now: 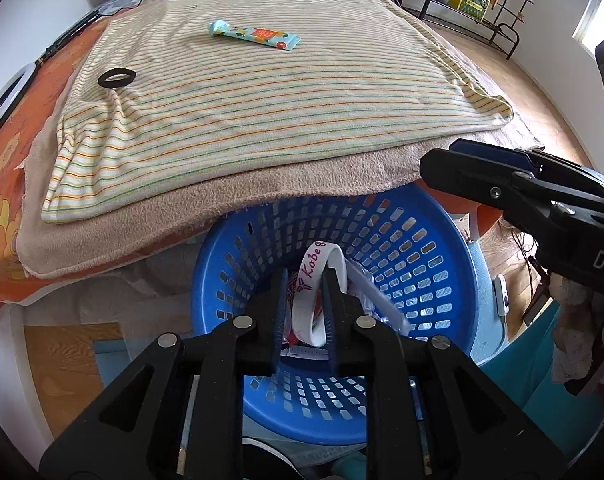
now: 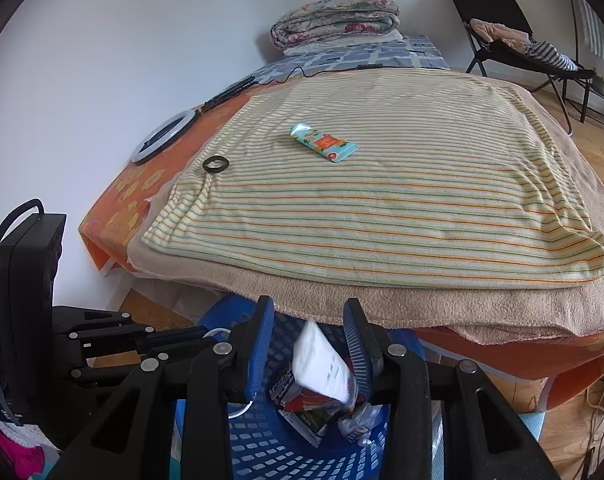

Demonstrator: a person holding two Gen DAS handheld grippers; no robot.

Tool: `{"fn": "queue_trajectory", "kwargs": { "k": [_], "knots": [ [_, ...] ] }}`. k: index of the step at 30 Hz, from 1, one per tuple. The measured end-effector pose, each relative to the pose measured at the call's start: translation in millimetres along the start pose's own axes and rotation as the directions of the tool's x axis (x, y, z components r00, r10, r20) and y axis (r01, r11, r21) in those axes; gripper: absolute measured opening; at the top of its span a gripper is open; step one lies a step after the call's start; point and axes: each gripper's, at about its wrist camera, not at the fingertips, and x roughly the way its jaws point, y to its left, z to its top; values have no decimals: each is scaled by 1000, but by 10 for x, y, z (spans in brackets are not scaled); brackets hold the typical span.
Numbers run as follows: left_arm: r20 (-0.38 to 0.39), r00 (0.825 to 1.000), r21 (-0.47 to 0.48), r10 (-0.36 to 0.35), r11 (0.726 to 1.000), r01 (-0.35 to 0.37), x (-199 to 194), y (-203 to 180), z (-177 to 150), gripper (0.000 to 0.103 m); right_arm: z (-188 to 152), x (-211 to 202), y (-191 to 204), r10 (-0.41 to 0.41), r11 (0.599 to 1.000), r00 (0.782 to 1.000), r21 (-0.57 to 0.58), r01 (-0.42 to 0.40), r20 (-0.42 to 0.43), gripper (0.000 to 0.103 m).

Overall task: Collect trash
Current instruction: 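Carry band and strip over the blue wastebasket and open both tools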

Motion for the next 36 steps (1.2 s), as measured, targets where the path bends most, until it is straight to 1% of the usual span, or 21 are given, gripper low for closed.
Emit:
{"fn": "queue_trajectory", "kwargs": {
  "k": [2, 5, 6, 7, 8, 10, 13, 15, 16, 17, 18, 24, 31, 36],
  "knots": [
    [0, 1000, -3, 8, 1000, -8, 7, 10, -12, 31, -2, 12, 3, -2, 1000, 1000, 1, 2, -9, 51],
    [0, 1000, -7, 10, 1000, -10, 6, 27, -19, 33, -10, 22, -3, -11, 1000, 1000, 4, 11, -14, 59],
    [-1, 1000, -8, 12, 1000, -12, 8, 31, -20, 33, -15, 26, -7, -12, 1000, 1000, 6, 12, -16, 60],
    [-2, 1000, -9, 14, 1000, -14, 11, 37, -20, 36, -17, 30, -11, -14, 1000, 1000, 7, 14, -19, 63],
    [-2, 1000, -9, 17, 1000, -17, 15, 42, -23, 42, -18, 33, -17, -15, 1000, 1000, 10, 15, -21, 66],
    [1, 1000, -10, 22, 1000, -22, 18, 51, -32, 51, -21, 40, -28, -16, 1000, 1000, 16, 16, -26, 72],
    [-1, 1000, -14, 24, 1000, -24, 30, 63, -40, 53, -22, 46, -39, -23, 1000, 999, 18, 24, -29, 77],
    [-4, 1000, -16, 26, 1000, -26, 41, 70, -45, 53, -23, 50, -45, -28, 999, 999, 20, 29, -33, 83],
    [-5, 1000, -17, 29, 999, -29, 49, 74, -48, 57, -26, 54, -47, -31, 999, 999, 20, 31, -36, 87],
    [-4, 999, -17, 32, 999, -32, 54, 78, -53, 61, -29, 57, -46, -35, 999, 999, 20, 36, -38, 88],
    [-3, 999, -17, 36, 999, -36, 59, 82, -57, 61, -32, 64, -44, -39, 999, 998, 19, 40, -42, 88],
    [-2, 999, -27, 47, 998, -47, 69, 124, -67, 61, -52, 107, -74, -64, 998, 996, 22, 65, -67, 93],
    [-1, 996, -33, 87, 996, -87, 123, 208, -87, 63, -68, 116, -105, -85, 996, 994, 14, 86, -68, 97],
    [2, 996, -50, 94, 994, -93, 122, 270, -89, 64, -81, 144, -96, -108, 994, 992, -5, 108, -70, 98]
  ]
}}
